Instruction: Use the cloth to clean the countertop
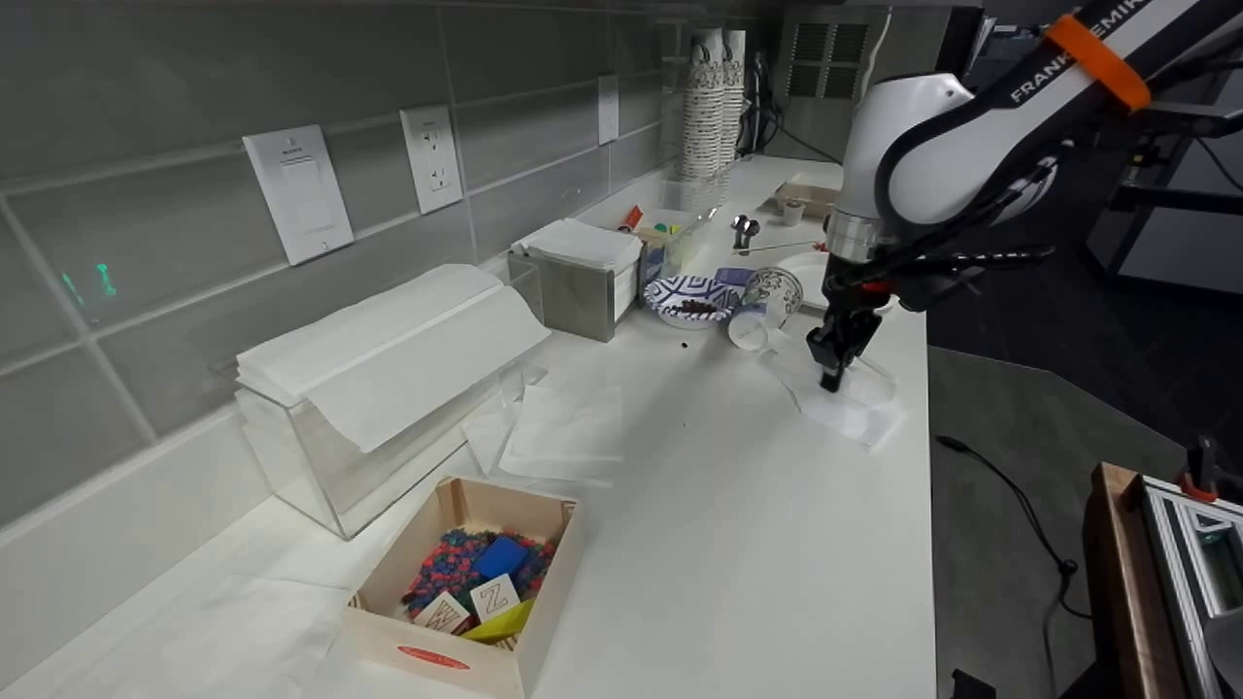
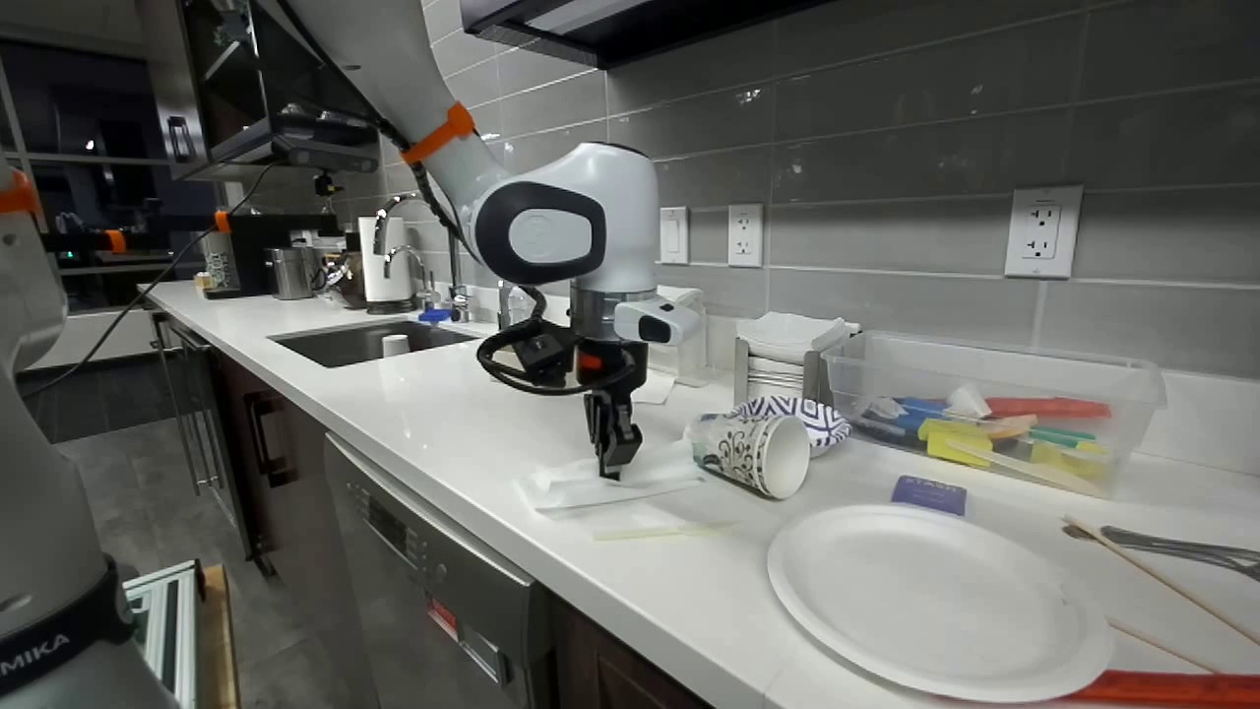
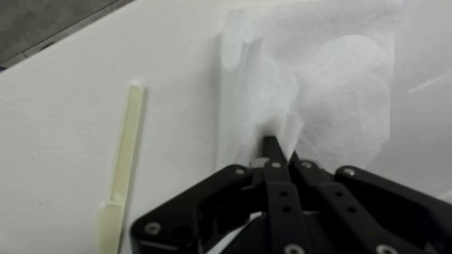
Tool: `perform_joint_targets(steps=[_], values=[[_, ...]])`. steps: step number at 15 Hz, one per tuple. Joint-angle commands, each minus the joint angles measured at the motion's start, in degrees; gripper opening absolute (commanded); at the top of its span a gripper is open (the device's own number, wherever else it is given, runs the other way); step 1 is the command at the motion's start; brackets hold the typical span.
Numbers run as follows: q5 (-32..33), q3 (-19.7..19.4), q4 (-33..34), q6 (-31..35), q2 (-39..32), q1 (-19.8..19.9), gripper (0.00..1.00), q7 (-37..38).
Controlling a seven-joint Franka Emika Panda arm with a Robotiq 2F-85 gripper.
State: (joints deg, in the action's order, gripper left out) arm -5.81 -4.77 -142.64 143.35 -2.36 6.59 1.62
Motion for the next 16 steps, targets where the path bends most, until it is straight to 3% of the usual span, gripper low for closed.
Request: perform_joint_targets(steps=[1,5,8,10,13,16], values=[[7.26,-1.43,-1.27,-3.95,-3.06,0.10,0.00,6.14],[17.17,-3.30,-0.99,-3.59,-3.33,0.90,0.00,17.01],[19.74,-3.68,-1.05,0.27,-3.82,0.72,0.00,20.05],[15.41,-2.81,-1.75,1.65,-3.27,0.16,0.00,16.81],[7.02,-1.62,-1.92,-2.04,-1.57,-0.47,0.00,9.95],[3.53,-0.27,-2.24,-4.52,1.02,-1.48,0.00,7.76]])
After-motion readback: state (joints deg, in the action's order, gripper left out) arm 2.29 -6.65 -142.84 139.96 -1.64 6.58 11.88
